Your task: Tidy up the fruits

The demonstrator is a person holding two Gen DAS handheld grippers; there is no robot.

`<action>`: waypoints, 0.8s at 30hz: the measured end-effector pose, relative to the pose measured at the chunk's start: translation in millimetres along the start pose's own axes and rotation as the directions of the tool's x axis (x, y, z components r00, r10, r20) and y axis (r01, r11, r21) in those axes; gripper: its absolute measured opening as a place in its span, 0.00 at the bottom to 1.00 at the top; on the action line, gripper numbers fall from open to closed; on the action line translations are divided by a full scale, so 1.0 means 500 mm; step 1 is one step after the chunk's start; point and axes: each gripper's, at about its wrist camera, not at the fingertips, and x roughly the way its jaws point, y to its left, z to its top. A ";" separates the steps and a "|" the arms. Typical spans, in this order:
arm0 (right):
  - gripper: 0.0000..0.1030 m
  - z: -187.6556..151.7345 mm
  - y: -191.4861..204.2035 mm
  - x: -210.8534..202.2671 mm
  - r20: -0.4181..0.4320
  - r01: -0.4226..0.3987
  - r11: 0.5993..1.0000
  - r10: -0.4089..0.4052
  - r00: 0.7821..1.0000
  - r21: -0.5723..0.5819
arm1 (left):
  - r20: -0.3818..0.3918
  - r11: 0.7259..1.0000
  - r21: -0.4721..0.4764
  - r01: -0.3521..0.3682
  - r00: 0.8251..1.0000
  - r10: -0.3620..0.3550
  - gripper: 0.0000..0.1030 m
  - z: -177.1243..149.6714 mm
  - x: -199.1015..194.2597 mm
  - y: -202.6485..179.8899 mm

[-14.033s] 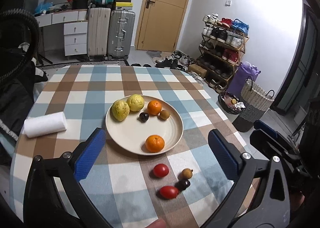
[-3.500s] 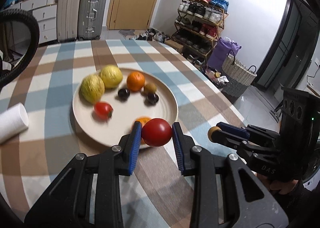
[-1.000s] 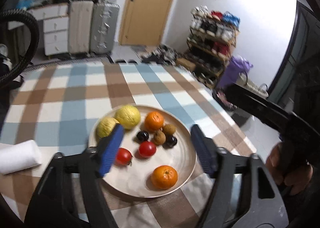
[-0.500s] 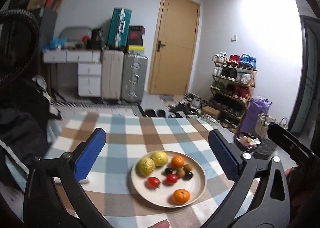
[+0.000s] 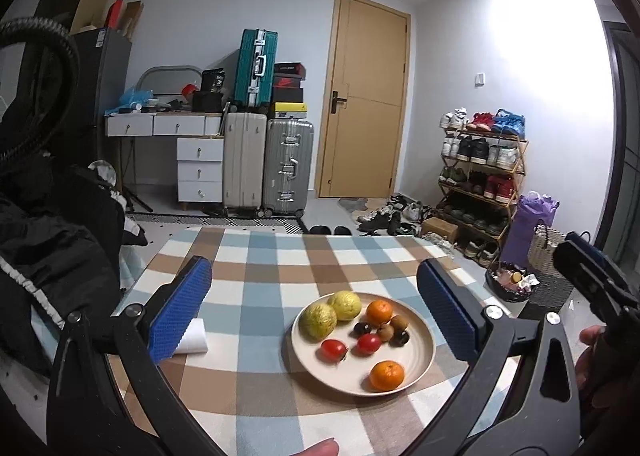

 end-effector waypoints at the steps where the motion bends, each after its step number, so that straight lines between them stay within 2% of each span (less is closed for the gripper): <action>1: 1.00 -0.005 0.000 0.001 -0.002 0.005 1.000 -0.005 1.000 -0.005 | -0.004 1.000 -0.002 -0.002 1.000 0.002 0.99 -0.009 0.001 0.004; 16: 1.00 -0.115 -0.020 0.051 -0.069 0.063 0.996 -0.067 0.995 -0.059 | -0.055 0.999 0.009 -0.040 0.998 0.041 0.99 -0.120 0.078 0.039; 24: 1.00 -0.152 -0.024 0.069 -0.100 0.080 0.993 -0.088 0.991 -0.084 | -0.070 0.998 0.023 -0.058 0.996 0.059 0.99 -0.172 0.118 0.051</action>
